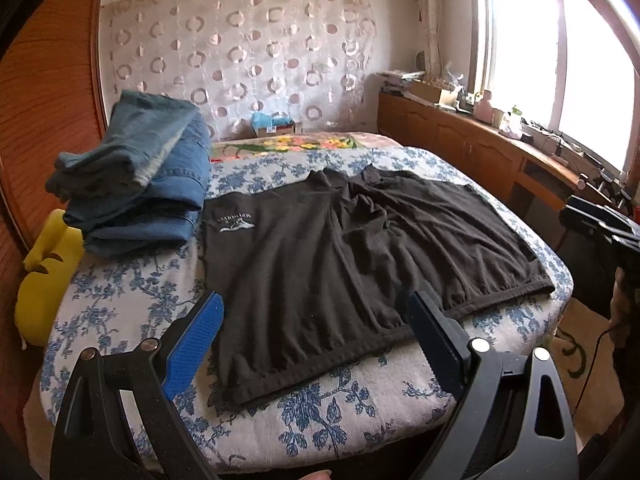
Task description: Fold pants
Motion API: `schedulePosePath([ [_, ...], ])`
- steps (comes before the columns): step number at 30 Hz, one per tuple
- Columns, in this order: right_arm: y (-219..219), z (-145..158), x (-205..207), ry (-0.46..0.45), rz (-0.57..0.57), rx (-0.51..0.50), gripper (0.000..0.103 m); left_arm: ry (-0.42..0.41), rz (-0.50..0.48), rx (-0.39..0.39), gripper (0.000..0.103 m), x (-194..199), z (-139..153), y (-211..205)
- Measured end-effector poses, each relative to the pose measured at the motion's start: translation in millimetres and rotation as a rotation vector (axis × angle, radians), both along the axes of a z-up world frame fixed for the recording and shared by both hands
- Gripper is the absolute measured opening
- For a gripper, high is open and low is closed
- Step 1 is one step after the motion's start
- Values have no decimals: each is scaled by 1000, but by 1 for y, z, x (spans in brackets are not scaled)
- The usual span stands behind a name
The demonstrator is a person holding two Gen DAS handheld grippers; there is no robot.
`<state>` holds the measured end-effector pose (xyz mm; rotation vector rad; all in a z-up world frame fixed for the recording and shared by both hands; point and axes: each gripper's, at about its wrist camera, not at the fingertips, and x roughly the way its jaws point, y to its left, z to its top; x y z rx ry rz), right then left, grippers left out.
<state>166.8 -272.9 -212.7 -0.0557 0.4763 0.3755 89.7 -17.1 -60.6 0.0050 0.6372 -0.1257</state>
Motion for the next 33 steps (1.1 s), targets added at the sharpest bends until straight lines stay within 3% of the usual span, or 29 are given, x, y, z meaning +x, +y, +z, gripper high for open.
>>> schedulePosePath([
  [10, 8, -2, 61, 144, -11, -49, 51, 55, -4, -21, 94, 19, -21, 8],
  [21, 9, 19, 130, 306, -69, -28, 44, 144, 64, -29, 94, 27, -48, 24],
  [25, 12, 18, 154, 366, -89, -35, 28, 160, 69, -33, 94, 30, -57, 26],
  [33, 26, 33, 165, 368, -132, -80, 28, 144, 76, 3, 94, 28, -61, 22],
])
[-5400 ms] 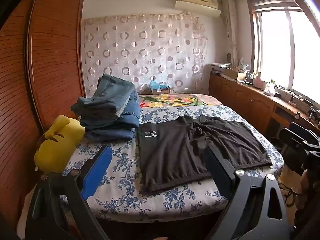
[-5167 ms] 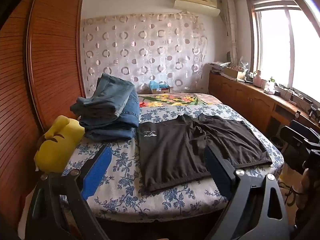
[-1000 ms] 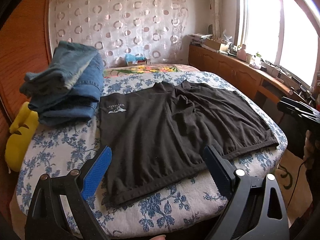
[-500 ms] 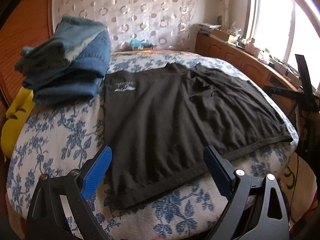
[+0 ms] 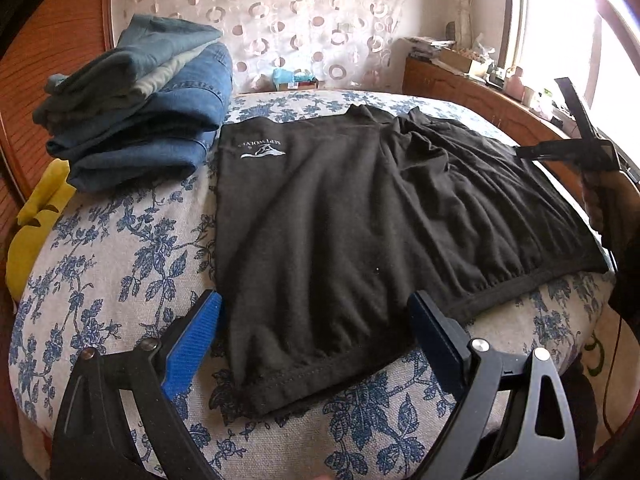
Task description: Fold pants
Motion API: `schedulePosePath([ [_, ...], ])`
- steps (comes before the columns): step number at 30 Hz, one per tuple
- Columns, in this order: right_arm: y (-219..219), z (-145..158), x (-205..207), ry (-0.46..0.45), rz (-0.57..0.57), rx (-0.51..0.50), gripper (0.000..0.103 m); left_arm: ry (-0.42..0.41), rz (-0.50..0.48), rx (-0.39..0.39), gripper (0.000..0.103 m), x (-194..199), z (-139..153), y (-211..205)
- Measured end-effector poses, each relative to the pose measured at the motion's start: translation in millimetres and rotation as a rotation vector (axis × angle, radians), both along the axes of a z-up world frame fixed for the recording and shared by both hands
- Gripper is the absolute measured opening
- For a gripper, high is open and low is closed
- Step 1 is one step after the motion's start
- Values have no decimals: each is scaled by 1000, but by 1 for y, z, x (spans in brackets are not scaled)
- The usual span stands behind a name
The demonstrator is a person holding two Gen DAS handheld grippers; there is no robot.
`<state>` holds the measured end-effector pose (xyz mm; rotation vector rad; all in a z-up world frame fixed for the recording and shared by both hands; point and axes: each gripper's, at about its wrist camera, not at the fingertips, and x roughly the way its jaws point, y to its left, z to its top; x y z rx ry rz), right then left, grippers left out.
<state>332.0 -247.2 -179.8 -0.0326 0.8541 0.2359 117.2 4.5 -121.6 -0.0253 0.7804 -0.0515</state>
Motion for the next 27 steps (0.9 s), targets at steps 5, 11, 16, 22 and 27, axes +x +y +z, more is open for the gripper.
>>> schedulePosePath([
  [5, 10, 2, -5, -9, 26, -51, 12, -8, 1, 3, 94, -2, -1, -1],
  [11, -3, 10, -8, -31, -44, -91, 2, -22, -5, -5, 94, -5, -1, 1],
  [16, -6, 13, -24, -15, -47, -64, 4, -15, -12, -10, 94, -4, -1, 2],
  [22, 2, 31, -64, -95, 36, -56, 34, 23, -23, -79, 94, -3, 5, 10],
  [27, 19, 35, -133, -156, 171, -10, 48, 0, 0, -104, 94, -12, 15, 24],
])
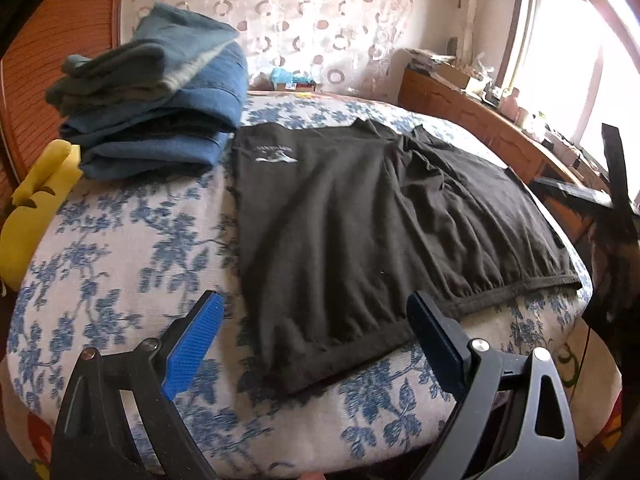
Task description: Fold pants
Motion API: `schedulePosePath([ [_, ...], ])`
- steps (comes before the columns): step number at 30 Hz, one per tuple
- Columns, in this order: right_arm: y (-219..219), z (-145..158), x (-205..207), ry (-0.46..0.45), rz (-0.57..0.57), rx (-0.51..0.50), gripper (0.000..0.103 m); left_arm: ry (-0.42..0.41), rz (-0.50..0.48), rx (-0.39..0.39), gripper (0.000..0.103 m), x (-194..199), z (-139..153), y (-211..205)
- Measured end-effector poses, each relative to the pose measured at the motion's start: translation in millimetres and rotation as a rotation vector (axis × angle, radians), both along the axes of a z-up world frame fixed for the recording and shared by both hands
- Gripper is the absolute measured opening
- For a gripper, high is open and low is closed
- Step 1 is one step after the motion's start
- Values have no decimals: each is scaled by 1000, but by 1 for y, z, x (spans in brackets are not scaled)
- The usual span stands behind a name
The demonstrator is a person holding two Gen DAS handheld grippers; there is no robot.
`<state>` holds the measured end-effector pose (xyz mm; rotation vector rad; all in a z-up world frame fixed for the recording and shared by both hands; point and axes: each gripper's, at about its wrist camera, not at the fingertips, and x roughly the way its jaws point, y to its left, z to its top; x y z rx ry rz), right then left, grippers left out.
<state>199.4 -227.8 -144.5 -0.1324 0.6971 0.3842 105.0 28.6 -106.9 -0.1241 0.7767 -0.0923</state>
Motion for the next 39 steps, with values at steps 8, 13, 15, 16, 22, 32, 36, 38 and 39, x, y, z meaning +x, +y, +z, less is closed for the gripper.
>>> schedulePosePath([
  [8, 6, -23, -70, -22, 93, 37, 59, -23, -2, -18, 91, -16, 5, 16],
  [13, 5, -33, -103, -35, 92, 19, 59, -12, -8, -24, 82, -18, 1, 18],
  [15, 5, -42, -108, -26, 82, 5, 59, -4, -6, -27, 71, -18, -1, 19],
  [16, 4, -42, -110, -16, 78, -4, 60, -5, -2, -30, 65, -19, -1, 19],
  [22, -5, -57, -131, -68, 51, 13, 65, -47, 4, -53, 59, -29, 9, 21],
  [32, -1, -72, -139, -108, 41, 27, 67, 30, -6, -22, 48, -20, -8, 16],
  [36, 7, -68, -128, -111, 40, 24, 68, 22, -5, -10, 48, -19, -9, 14],
  [38, 9, -67, -127, -113, 40, 24, 68, 20, -6, 2, 48, -17, -9, 13],
  [39, 8, -65, -126, -114, 40, 24, 68, 18, -8, 10, 48, -17, -10, 12],
])
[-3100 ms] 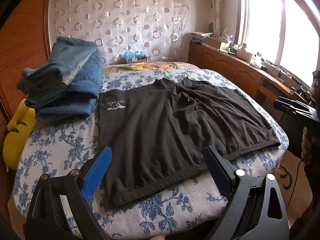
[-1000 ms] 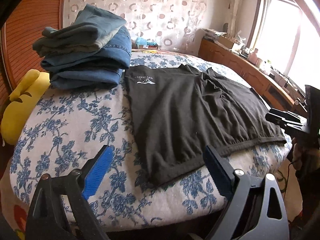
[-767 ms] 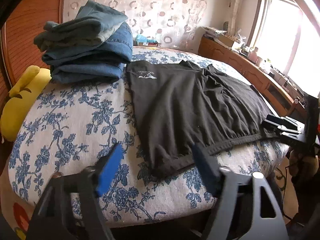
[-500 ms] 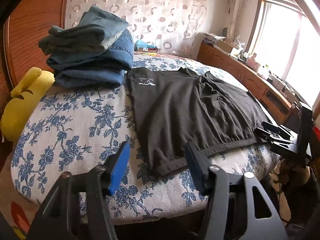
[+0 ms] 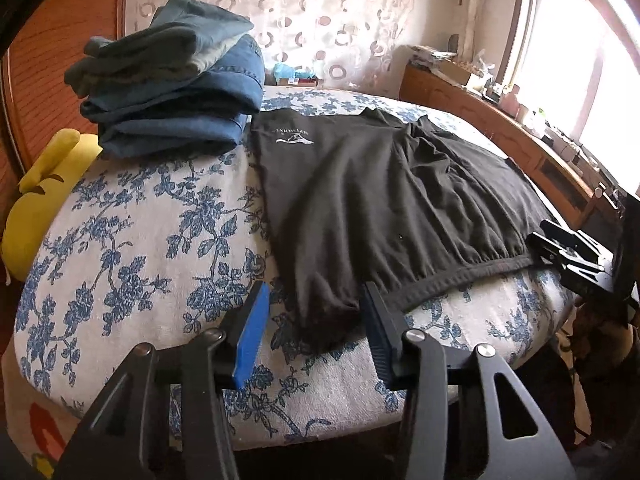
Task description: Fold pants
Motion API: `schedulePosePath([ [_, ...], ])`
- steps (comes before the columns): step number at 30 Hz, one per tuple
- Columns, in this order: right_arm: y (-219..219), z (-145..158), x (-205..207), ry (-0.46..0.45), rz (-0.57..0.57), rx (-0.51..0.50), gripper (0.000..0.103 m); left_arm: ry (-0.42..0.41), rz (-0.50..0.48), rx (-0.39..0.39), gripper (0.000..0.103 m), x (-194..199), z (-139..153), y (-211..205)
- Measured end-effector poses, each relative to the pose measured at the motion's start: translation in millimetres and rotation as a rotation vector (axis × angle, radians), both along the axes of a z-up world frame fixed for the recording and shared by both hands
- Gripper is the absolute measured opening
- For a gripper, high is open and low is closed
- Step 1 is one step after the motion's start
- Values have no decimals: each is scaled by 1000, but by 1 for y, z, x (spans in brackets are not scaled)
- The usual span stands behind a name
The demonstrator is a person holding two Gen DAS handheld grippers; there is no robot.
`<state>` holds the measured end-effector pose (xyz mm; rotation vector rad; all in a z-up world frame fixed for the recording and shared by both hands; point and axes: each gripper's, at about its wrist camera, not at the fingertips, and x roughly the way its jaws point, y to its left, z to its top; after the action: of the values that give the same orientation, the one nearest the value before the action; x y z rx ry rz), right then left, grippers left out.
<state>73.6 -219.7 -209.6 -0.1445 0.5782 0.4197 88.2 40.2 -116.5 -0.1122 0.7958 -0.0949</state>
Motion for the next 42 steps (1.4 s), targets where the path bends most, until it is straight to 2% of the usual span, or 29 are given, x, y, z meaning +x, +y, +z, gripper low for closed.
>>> schedulePosePath([
  [1, 1, 2, 2, 2, 0, 1, 68, -2, -6, 4, 45, 0, 0, -1],
  [2, 0, 3, 2, 5, -2, 5, 68, -5, -14, 1, 36, 0, 0, -1],
  [3, 1, 3, 3, 10, -4, 9, 68, -6, -16, 2, 35, 1, 0, -1],
  [4, 1, 4, 4, 15, -6, 15, 68, -7, -15, 5, 29, 2, 0, -1],
  [5, 1, 5, 4, 17, -7, 19, 68, -5, -19, 2, 20, 3, 0, -1],
  [6, 1, 5, 5, 19, -8, 19, 68, -5, -17, 1, 16, 4, 0, -1],
  [7, 1, 6, 6, 19, -8, 17, 68, -5, -14, 5, 5, 5, 1, -1],
  [12, 2, 6, 10, 33, 1, 17, 68, -27, -39, 4, 3, 11, 12, -11],
  [16, -4, 9, 17, 77, 9, 67, 68, -59, -81, -9, 3, 15, 31, -24],
  [28, -34, 12, 25, 108, -44, 107, 68, -110, -256, -36, 3, 39, 78, -91],
  [30, -41, 13, 26, 124, -38, 142, 68, -120, -284, -32, 3, 44, 86, -105],
  [33, -46, 18, 22, 88, -74, 103, 68, -132, -320, -29, 3, 51, 94, -124],
  [36, -50, 21, 18, 82, -68, 107, 68, -131, -348, -33, 3, 56, 98, -140],
  [39, -50, 23, 12, 48, -87, 70, 68, -125, -347, -32, 3, 57, 95, -146],
  [42, -49, 23, 7, 48, -75, 76, 68, -98, -341, -29, 3, 54, 92, -146],
])
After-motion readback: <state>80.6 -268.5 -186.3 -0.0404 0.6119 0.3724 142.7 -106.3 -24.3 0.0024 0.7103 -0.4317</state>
